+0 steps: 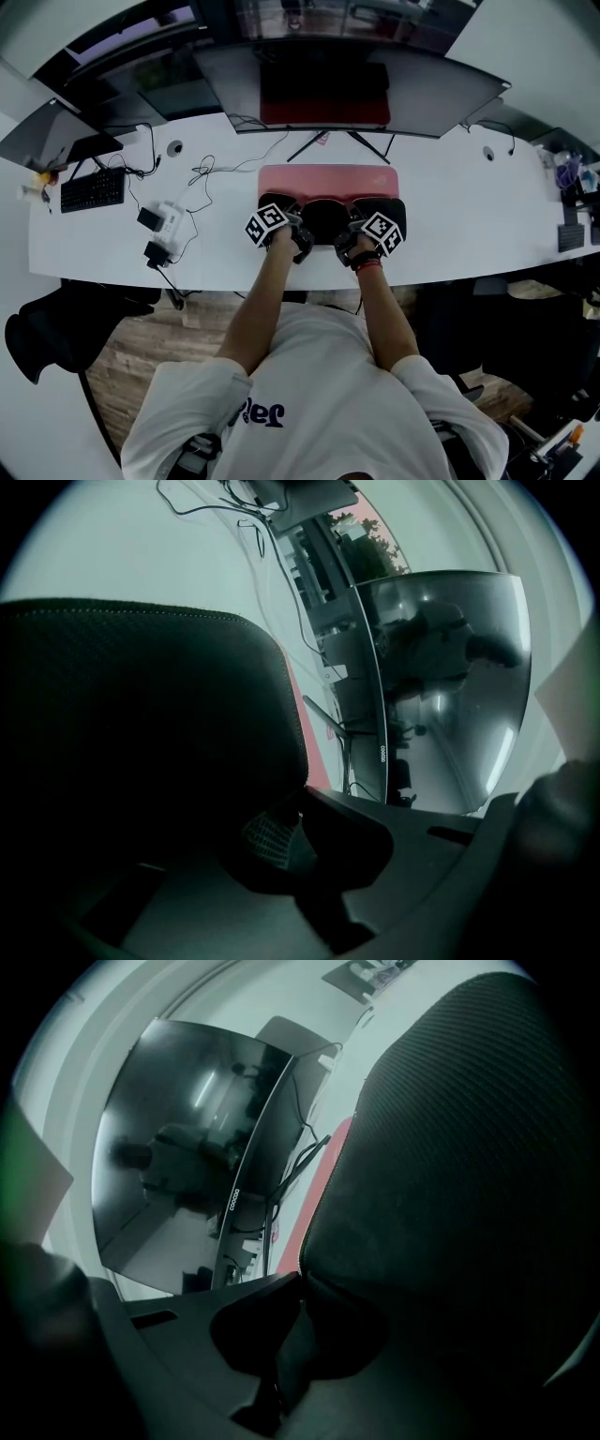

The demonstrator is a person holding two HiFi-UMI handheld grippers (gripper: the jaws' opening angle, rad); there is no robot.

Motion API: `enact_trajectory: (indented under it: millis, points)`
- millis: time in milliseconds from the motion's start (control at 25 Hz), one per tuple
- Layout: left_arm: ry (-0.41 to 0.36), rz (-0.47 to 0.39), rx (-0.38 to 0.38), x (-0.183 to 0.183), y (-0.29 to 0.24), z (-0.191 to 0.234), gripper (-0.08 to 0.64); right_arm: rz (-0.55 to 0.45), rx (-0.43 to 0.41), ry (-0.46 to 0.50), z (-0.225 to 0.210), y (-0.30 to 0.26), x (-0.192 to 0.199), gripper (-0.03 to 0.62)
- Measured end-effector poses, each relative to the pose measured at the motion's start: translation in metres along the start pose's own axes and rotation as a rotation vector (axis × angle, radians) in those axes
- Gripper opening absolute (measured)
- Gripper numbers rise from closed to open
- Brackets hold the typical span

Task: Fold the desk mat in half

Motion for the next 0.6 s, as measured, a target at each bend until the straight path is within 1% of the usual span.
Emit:
enact_trajectory:
  millis: [200, 400, 600]
  points:
    - [0.0, -0.001, -0.001, -0.004, -0.008, -0.001, 0.031, 0.004, 0.006, -0.004, 0.001, -0.009, -0.002, 0.035]
    - [0.02, -0.012, 0.005, -0.01, -0.017, -0.002, 0.031, 0.007, -0.027, 0.015, 0.006, -0.021, -0.006, 0.035]
    - [0.028, -0.009, -0.001, -0.013, -0.022, -0.001, 0.031, 0.024, 0.003, 0.008, 0.005, -0.029, -0.007, 0.035]
Point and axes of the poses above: the fingertips, and each gripper's own axes: y backward along the fingers, z to its left, x out of its underside, the point moved 6 cm from there along y, backward along the fingers, and after that the axes turned 12 degrees about -z, right-handed, at the moved point
